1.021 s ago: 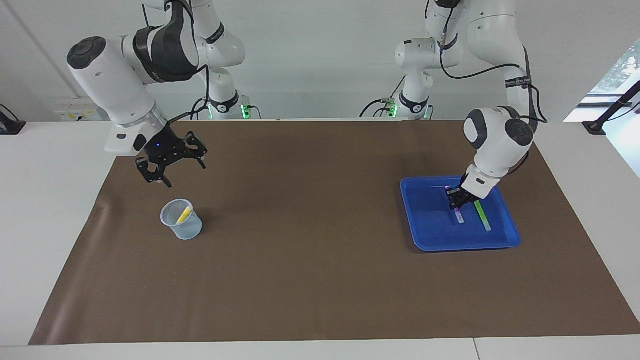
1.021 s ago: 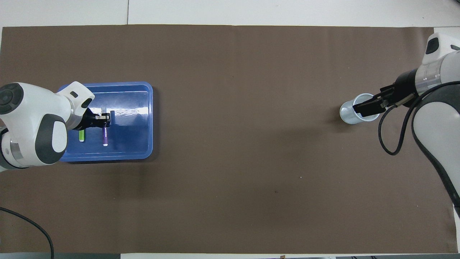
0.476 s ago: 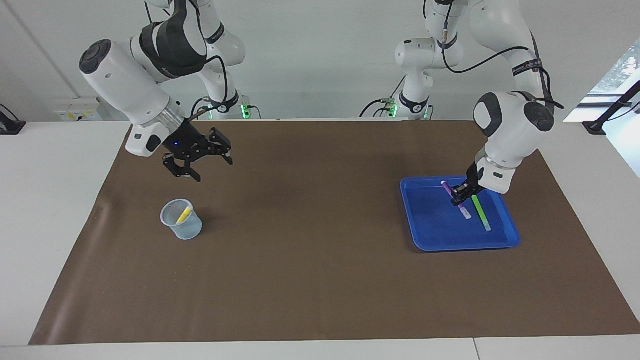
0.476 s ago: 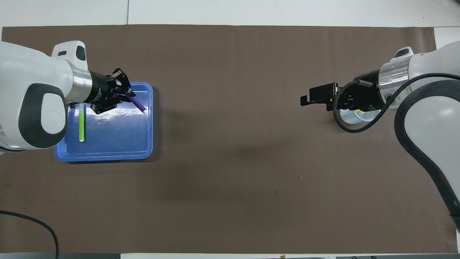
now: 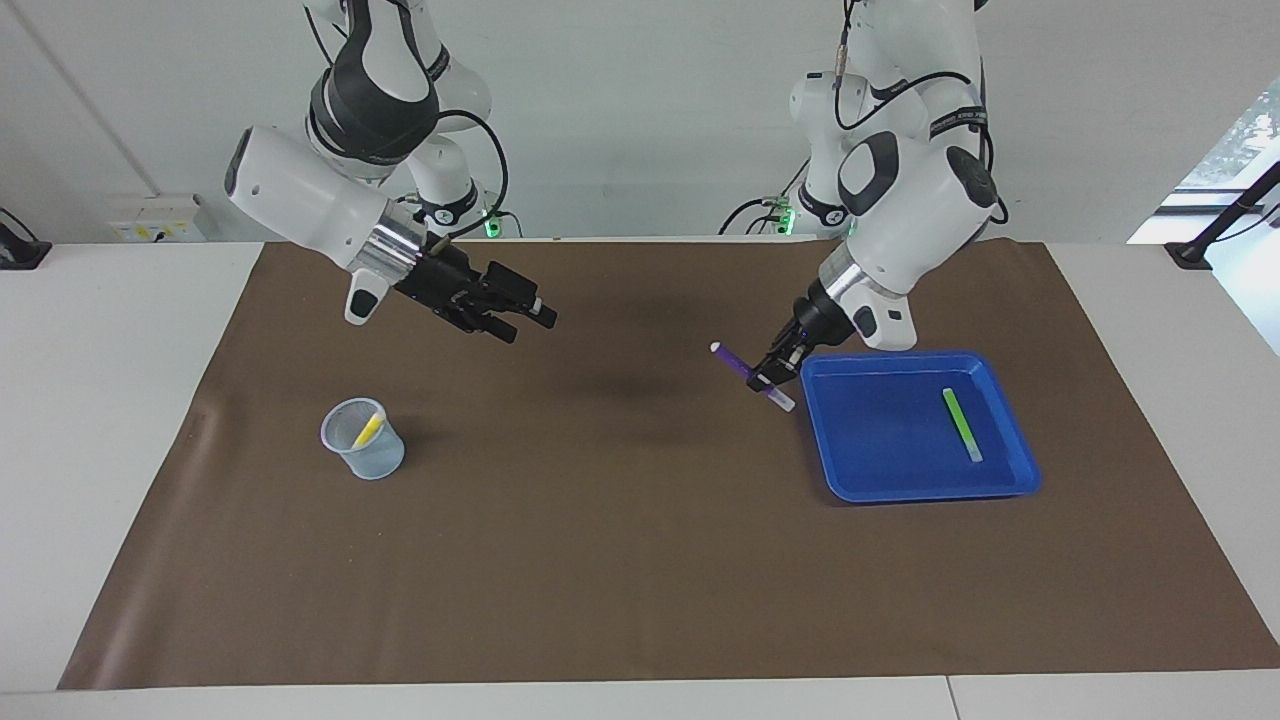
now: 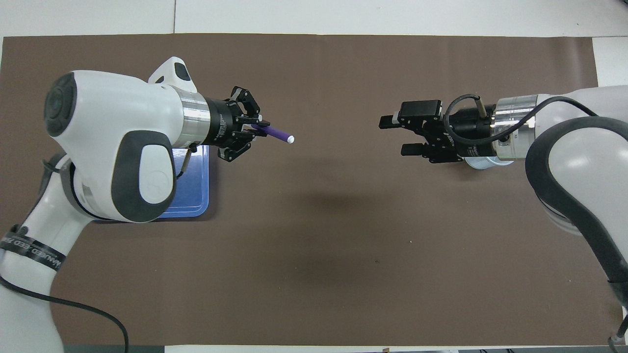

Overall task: Transfer and insert pens with both arms
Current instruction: 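Lift the purple pen toward the right gripper while it approaches, then grasp the purple pen with the right gripper from the left gripper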

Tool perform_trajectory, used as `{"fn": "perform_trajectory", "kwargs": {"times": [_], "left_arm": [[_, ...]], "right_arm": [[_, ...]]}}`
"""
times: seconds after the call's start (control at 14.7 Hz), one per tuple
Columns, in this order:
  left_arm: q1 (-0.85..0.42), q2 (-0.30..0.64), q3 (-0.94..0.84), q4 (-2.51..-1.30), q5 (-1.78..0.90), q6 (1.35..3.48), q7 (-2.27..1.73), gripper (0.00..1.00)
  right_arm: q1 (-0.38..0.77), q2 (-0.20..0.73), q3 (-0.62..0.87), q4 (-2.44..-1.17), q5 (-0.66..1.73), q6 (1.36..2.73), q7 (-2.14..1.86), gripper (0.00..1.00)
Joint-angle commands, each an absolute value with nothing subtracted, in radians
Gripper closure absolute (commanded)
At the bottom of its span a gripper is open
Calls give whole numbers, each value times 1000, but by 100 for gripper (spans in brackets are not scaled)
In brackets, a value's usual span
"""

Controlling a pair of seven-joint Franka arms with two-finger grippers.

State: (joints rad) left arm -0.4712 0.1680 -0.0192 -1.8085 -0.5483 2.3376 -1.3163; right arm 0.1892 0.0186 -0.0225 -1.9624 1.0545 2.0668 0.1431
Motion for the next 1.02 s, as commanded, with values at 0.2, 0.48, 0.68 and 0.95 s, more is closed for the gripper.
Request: {"fn": "perform_trajectory", "kwargs": {"times": [0.2, 0.48, 0.68, 0.95], "left_arm": [[-629, 196, -2, -1796, -568, 2531, -1612, 100], [-661, 196, -2, -1798, -565, 2540, -1637, 100], [-672, 195, -2, -1804, -565, 2539, -1637, 100], [-687, 192, -2, -1815, -565, 2536, -1637, 100]], "right_arm": [[281, -35, -23, -2051, 1190, 2207, 193, 0], [284, -37, -23, -2056, 1189, 2209, 172, 10], [285, -28, -23, -2056, 1157, 2220, 149, 25], [293, -25, -23, -2057, 1157, 2256, 147, 39]]}}
